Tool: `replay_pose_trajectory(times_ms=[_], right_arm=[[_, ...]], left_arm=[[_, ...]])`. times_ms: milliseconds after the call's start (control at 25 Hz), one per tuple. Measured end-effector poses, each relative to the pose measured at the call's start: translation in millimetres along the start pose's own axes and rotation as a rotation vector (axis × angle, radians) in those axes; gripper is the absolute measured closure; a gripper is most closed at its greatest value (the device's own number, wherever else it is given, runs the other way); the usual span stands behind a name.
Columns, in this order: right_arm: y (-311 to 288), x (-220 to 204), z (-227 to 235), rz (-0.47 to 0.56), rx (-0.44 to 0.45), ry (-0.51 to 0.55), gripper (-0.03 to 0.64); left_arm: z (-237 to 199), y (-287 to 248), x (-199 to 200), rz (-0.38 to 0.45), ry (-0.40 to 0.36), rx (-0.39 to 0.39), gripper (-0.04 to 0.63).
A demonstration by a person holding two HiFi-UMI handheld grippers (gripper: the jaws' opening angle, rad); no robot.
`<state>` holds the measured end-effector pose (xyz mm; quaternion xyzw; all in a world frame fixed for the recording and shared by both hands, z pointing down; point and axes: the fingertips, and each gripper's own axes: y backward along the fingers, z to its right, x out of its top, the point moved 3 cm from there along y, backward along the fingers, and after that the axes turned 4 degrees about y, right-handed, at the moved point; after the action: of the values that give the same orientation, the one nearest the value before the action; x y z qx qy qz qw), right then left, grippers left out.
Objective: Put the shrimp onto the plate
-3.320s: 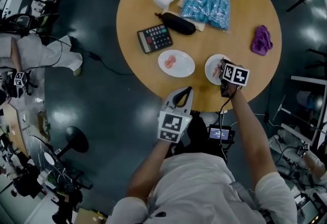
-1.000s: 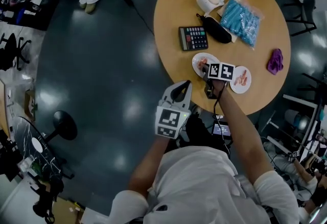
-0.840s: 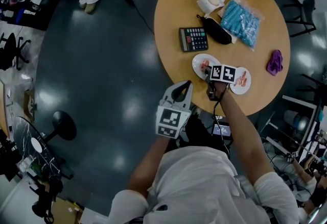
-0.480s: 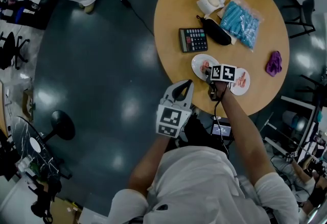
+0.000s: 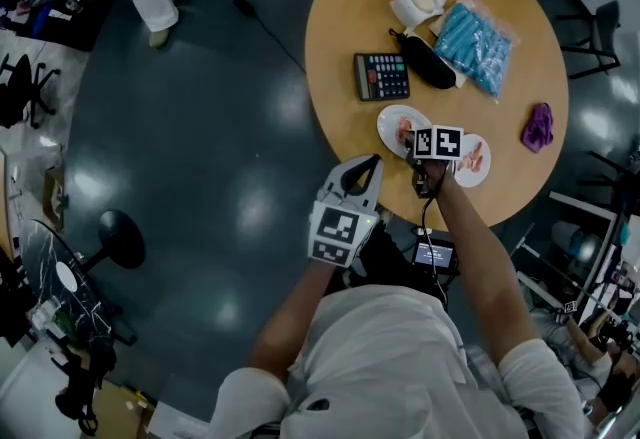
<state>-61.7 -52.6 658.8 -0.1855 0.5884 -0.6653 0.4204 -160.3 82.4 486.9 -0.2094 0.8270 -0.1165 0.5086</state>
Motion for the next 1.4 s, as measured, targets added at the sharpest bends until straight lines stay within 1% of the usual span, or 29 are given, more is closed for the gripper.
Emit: replay_pose_trajectory(times_ms=[240,600,880,1040,1160,1280,1400], right_arm=[[6,-1,0,0.022,0.018,-0.016,0.56],[22,-6,11,0.061,0.042,-0.046,0.56],[51,-17,22,0.136,0.09,-0.084,0.56],[81,-27,45,0.204,0.09,-0.118,0.56],[105,-42,71,0.253,0.089,-0.156,0.56],[125,-62,101,0.291,0.076,-0.188,0.56],[137,-84,131,0.303,0.049,-0.208,0.56]], left_arm=[[4,-1,-4,-0.001,0.006,-0.006,0.588],[19,-12,-6,-0.006,-0.008,-0.012,0.588],[51,-25,-7,-0.031,-0.035,-0.048,0.588],[80,-38,-1,-0.037,-0.095,-0.075,0.588],[102,-53,-6,-0.055,-0.129,-0.086,0.588],[122,-68,-15,-0.084,-0.149,-0.094,0.588],[137,-82,-26,-0.107,-0.15,-0.09,0.588]])
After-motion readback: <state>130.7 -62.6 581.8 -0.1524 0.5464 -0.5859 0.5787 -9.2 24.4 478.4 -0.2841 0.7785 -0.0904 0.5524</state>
